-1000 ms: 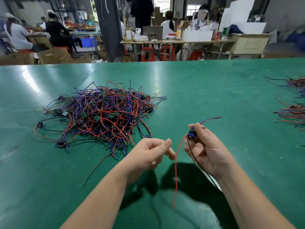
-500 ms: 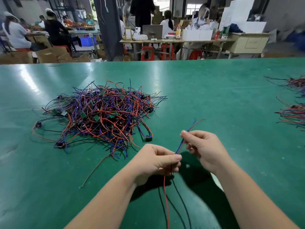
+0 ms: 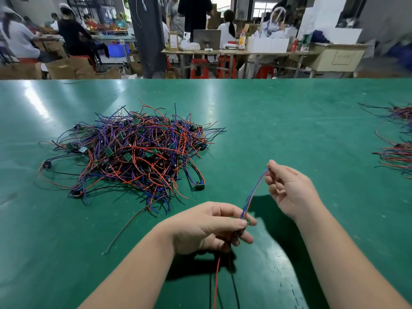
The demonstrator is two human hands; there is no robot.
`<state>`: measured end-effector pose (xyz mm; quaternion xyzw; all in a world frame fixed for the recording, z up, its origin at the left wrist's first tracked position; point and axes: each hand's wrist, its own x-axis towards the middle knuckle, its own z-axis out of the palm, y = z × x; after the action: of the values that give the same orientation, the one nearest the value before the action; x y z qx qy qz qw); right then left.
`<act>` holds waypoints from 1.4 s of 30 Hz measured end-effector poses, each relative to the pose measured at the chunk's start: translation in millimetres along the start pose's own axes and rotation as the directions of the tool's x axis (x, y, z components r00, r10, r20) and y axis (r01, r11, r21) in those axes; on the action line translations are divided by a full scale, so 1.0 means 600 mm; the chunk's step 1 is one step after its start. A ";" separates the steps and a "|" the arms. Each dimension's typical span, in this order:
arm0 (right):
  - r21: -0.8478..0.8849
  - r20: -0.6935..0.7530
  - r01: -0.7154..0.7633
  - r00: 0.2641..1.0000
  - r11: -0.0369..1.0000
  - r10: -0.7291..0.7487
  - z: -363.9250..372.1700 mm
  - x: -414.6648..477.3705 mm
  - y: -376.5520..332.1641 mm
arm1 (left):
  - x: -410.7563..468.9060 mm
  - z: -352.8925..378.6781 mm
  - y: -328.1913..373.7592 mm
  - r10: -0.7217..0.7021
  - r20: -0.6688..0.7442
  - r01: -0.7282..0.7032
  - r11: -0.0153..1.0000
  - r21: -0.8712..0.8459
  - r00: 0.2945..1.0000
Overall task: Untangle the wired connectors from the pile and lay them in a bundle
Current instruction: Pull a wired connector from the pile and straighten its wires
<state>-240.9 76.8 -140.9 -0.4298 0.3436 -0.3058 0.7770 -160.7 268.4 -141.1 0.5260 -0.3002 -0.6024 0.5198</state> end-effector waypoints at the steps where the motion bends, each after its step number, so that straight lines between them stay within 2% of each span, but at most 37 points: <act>1: 0.012 0.008 0.009 1.000 1.000 -0.009 -0.001 0.001 -0.002 | 0.001 -0.002 -0.001 0.037 -0.015 -0.038 0.999 -0.023 0.999; 4: 0.017 0.041 -0.039 0.998 0.999 0.038 -0.002 -0.001 -0.003 | 0.001 -0.007 0.004 0.196 -0.077 -0.208 0.954 -0.216 0.978; 6: -0.096 0.108 -0.075 0.991 0.993 0.085 0.002 -0.011 0.001 | -0.001 -0.012 0.011 0.289 -0.157 -0.329 0.833 -0.444 0.944; 8: -0.272 0.231 -0.091 0.960 0.958 0.157 0.009 -0.027 0.008 | -0.003 -0.017 0.018 0.314 -0.296 -0.431 0.703 -0.566 0.902; 11: -0.426 0.407 -0.105 0.865 0.898 0.294 0.022 -0.052 0.019 | -0.002 -0.018 0.027 0.299 -0.482 -0.558 0.581 -0.593 0.824; 13: -0.354 0.503 -0.120 0.812 0.928 0.296 0.033 -0.063 0.027 | 0.002 -0.014 0.029 0.300 -0.548 -0.608 0.565 -0.558 0.781; 16: -0.055 0.552 -0.162 0.817 0.985 0.165 0.049 -0.066 0.036 | 0.008 -0.005 0.023 0.342 -0.542 -0.613 0.639 -0.466 0.768; 18: 0.072 0.500 -0.150 0.861 0.986 0.095 0.055 -0.064 0.036 | 0.014 0.005 0.014 0.375 -0.493 -0.582 0.719 -0.380 0.785; 20: 0.125 0.414 -0.121 0.909 0.985 0.059 0.054 -0.060 0.033 | 0.018 0.013 0.007 0.414 -0.437 -0.561 0.775 -0.292 0.799; 23: 0.123 0.316 -0.099 0.947 0.987 0.056 0.045 -0.056 0.020 | 0.019 0.019 -0.001 0.464 -0.327 -0.533 0.830 -0.163 0.823; 25: 0.085 0.291 -0.095 0.954 0.992 0.066 0.037 -0.053 0.009 | 0.017 0.016 -0.003 0.437 -0.260 -0.481 0.866 -0.138 0.861; 29: -0.142 0.335 -0.025 0.939 0.990 0.072 0.024 -0.051 0.000 | 0.013 0.014 0.006 0.276 -0.366 -0.354 0.921 -0.165 0.889; 31: -0.294 0.355 0.029 0.931 0.955 0.081 0.024 -0.055 0.007 | 0.015 0.017 0.004 0.252 -0.410 -0.309 0.948 -0.078 0.877; 33: -0.373 0.378 0.059 0.921 0.926 0.094 0.026 -0.058 0.016 | 0.020 0.023 -0.004 0.240 -0.438 -0.271 0.963 -0.009 0.866; 38: -0.346 0.448 -0.041 0.871 0.937 0.203 0.023 -0.058 0.008 | 0.021 0.025 -0.008 0.164 -0.382 -0.181 0.983 -0.009 0.910; 40: -0.274 0.425 -0.086 0.883 0.958 0.201 0.017 -0.050 -0.003 | 0.015 0.024 -0.003 0.138 -0.307 -0.149 0.989 -0.011 0.942; 42: -0.137 0.341 -0.125 0.926 0.983 0.165 0.009 -0.039 -0.015 | 0.009 0.025 -0.003 0.107 -0.225 -0.108 0.994 0.011 0.969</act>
<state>-251.6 93.4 -124.7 -0.4939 0.2472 -0.1463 0.8207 -175.0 260.8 -140.5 0.5734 -0.2670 -0.5102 0.5828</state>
